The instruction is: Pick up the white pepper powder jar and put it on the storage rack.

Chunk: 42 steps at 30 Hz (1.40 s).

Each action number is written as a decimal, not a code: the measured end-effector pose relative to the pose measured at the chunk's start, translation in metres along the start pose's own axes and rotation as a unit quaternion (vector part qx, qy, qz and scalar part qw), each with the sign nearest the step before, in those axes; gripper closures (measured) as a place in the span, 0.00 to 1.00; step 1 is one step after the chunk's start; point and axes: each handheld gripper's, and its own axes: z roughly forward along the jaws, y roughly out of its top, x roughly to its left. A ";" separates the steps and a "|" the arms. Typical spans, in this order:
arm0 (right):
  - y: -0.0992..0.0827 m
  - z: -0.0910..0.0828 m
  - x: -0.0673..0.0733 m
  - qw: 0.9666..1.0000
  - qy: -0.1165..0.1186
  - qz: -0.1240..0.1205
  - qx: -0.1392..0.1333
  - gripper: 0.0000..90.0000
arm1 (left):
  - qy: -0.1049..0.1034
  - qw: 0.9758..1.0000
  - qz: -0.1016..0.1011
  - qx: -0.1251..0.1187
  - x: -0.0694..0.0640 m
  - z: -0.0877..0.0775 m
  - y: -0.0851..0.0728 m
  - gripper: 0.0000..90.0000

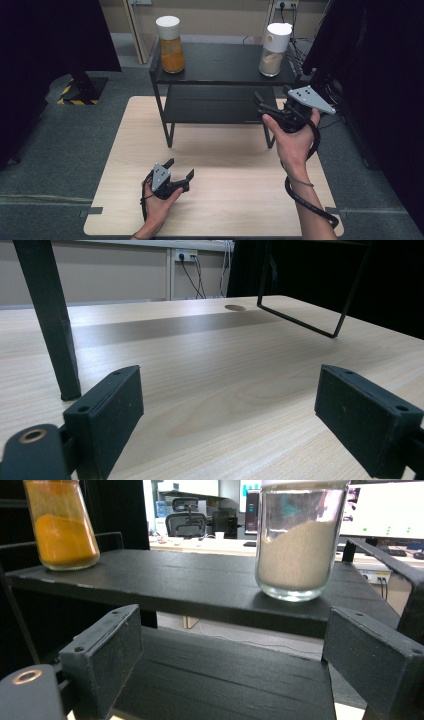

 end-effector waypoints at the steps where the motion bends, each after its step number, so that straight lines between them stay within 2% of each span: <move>1: -0.002 -0.001 0.000 1.000 0.001 0.001 0.001 0.10 | 0.000 1.000 0.000 0.000 0.000 0.000 0.000 0.13; 16: -0.043 -0.009 -0.003 1.000 0.015 0.011 0.009 0.10 | 0.000 1.000 0.001 0.000 0.000 0.000 0.000 0.13; 25: -0.063 -0.014 -0.006 0.999 0.033 0.006 0.021 0.10 | 0.000 1.000 -0.001 0.000 0.000 0.000 0.000 0.13; 34: -0.083 -0.016 -0.006 0.999 0.038 0.000 0.037 0.11 | 0.000 1.000 -0.002 -0.001 0.000 0.000 0.000 0.13; 42: -0.103 -0.017 -0.010 0.998 0.042 0.005 0.052 0.11 | 0.000 1.000 -0.002 -0.001 0.000 0.000 0.000 0.13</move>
